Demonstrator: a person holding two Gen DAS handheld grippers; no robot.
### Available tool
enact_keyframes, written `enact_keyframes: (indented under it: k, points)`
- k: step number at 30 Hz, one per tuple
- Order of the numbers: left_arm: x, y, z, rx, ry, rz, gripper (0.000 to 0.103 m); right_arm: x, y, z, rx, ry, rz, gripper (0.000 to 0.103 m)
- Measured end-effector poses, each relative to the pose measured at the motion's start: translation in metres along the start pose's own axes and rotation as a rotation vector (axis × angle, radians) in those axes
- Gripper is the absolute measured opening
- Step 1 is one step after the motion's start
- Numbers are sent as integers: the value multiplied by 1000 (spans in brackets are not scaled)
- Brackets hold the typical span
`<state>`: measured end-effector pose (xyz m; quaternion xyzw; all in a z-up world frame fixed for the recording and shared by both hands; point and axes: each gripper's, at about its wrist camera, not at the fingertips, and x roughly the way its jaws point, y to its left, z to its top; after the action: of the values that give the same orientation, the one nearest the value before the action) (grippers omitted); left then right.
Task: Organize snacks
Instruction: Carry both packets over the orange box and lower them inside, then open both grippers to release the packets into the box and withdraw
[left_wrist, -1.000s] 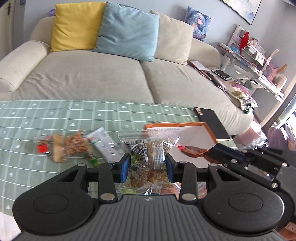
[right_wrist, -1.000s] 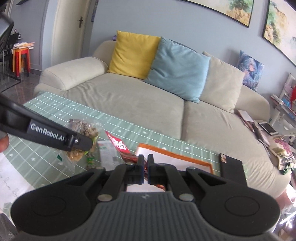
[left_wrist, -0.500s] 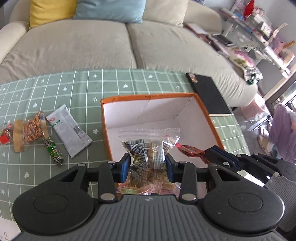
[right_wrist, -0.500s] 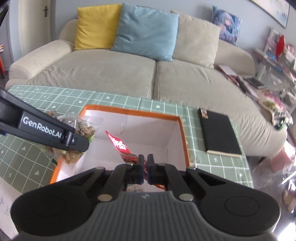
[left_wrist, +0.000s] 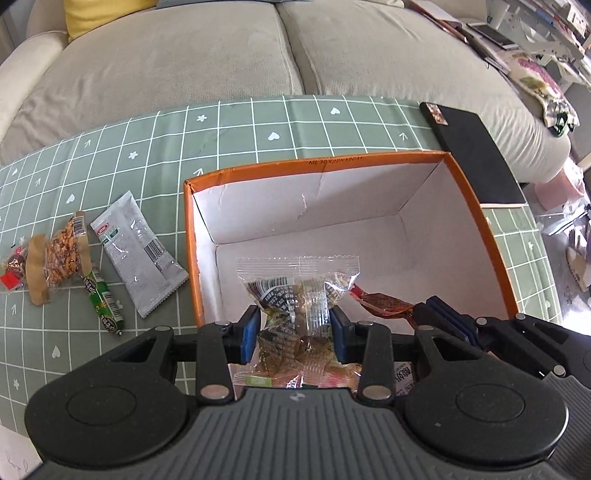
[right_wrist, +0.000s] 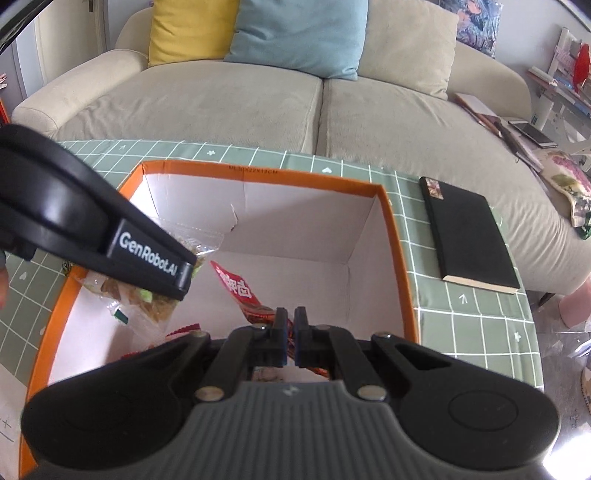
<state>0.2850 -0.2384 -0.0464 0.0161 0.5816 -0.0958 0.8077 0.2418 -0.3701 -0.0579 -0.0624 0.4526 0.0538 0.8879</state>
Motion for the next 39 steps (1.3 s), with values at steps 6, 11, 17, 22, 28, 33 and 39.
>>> enact_keyframes:
  k: [6, 11, 17, 22, 28, 33, 39]
  points:
    - [16, -3, 4, 32, 73, 2, 44, 15, -2, 0, 19, 50, 32, 0]
    - [22, -9, 9, 69, 114, 38, 44, 23, 3, 0, 11, 82, 34, 0]
    - [23, -11, 8, 85, 126, 46, 49, 27, 4, 1, 4, 106, 36, 0]
    - [17, -6, 10, 71, 119, 26, 61, 30, 4, 2, 6, 118, 36, 0]
    - [4, 4, 15, 47, 107, -5, 66, 32, 4, 4, 9, 143, 40, 0]
    - [-16, 12, 16, 22, 70, -37, 70, 33, 8, 6, 24, 197, 64, 25]
    - [-44, 29, 10, 0, 20, -84, 70, 15, 18, 11, -7, 195, 39, 49]
